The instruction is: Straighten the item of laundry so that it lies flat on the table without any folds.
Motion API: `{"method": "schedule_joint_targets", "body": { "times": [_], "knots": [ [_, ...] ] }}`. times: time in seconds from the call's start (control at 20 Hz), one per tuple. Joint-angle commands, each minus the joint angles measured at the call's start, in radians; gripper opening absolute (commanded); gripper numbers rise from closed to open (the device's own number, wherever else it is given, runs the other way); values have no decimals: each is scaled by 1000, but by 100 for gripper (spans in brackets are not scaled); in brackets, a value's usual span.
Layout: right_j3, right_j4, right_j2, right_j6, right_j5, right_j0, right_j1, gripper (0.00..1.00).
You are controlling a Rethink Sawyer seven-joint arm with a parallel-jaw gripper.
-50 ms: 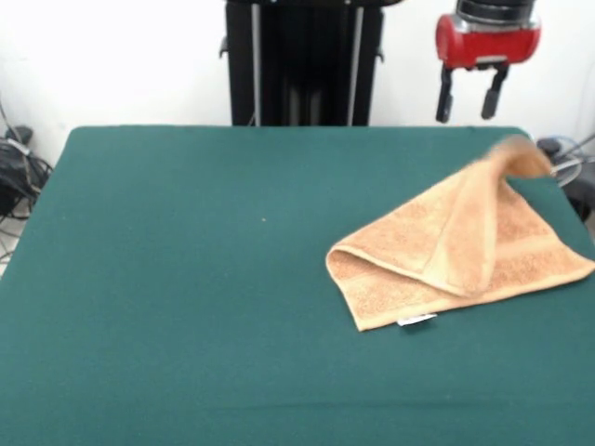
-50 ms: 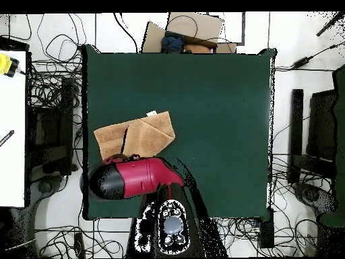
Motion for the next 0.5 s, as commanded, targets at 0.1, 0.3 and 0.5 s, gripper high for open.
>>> {"method": "schedule_joint_targets", "body": {
  "times": [0.1, 0.3, 0.5],
  "knots": [
    [58, 22, -12, 186, -17, 24, 26, 100],
    [73, 30, -8, 194, -31, 23, 24, 100],
    [85, 59, 3, 209, -8, 26, 3, 100]
  ]
}}
